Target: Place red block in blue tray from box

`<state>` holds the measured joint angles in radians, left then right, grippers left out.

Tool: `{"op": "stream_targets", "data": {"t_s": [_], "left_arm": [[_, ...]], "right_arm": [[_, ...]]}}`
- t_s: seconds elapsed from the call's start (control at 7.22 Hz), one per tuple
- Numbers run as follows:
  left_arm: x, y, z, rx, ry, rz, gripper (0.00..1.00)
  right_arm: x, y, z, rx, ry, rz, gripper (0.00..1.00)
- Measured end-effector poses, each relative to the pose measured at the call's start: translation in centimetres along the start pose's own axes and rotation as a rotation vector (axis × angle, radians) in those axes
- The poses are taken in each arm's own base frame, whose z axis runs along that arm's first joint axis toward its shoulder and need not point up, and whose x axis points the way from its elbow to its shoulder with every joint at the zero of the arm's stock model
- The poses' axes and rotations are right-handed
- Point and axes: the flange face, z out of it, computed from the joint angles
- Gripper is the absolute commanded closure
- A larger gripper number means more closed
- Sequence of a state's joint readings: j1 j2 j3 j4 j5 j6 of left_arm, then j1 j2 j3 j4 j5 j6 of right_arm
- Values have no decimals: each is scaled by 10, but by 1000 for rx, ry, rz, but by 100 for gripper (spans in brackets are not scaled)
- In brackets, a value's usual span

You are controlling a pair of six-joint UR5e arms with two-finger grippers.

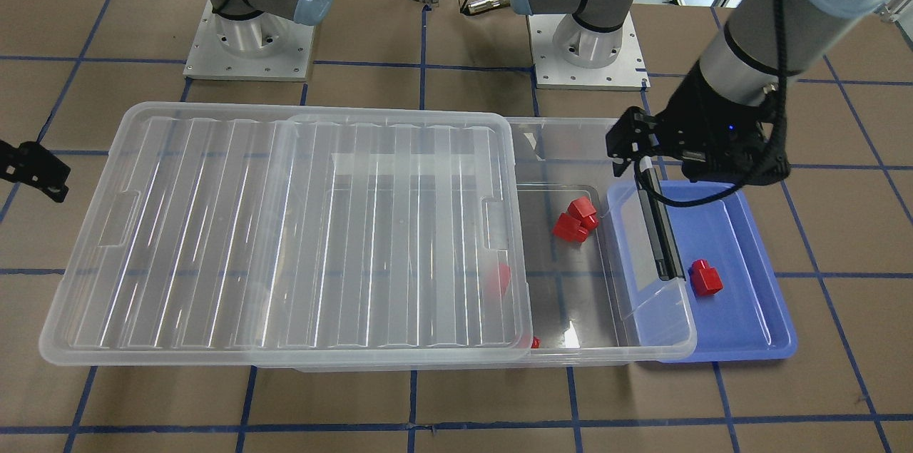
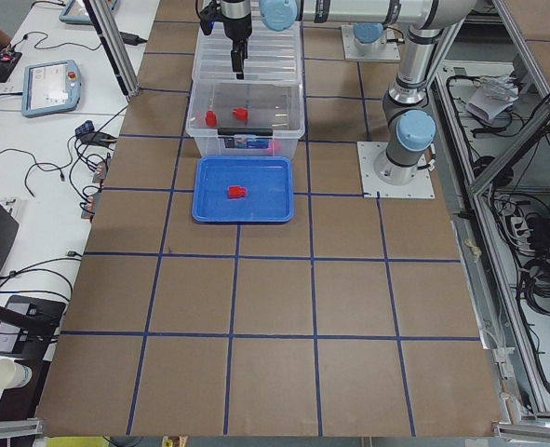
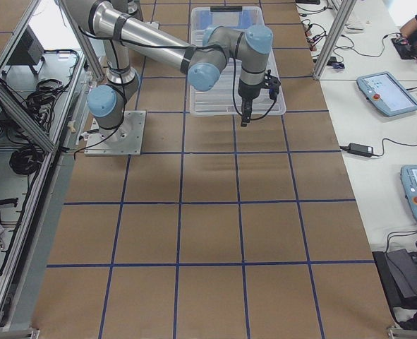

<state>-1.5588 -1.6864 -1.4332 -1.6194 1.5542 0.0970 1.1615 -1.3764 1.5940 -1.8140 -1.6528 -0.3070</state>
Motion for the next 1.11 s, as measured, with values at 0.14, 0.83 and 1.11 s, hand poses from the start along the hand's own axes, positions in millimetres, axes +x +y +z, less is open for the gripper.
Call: {"op": "stream_targets", "data": {"t_s": [0.14,0.83,1.11], "left_arm": [[4,4,-1,0,-1,4,0],[-8,17,-13,30,-2,-15,0],[-8,19,-14,34,-2,-14,0]], "right_arm": [[4,-2,9,-4,-2,-1,0],[-12,15,47,-66,-36,-16,0],[-36,15,44,-61,-40,-44,0]]}}
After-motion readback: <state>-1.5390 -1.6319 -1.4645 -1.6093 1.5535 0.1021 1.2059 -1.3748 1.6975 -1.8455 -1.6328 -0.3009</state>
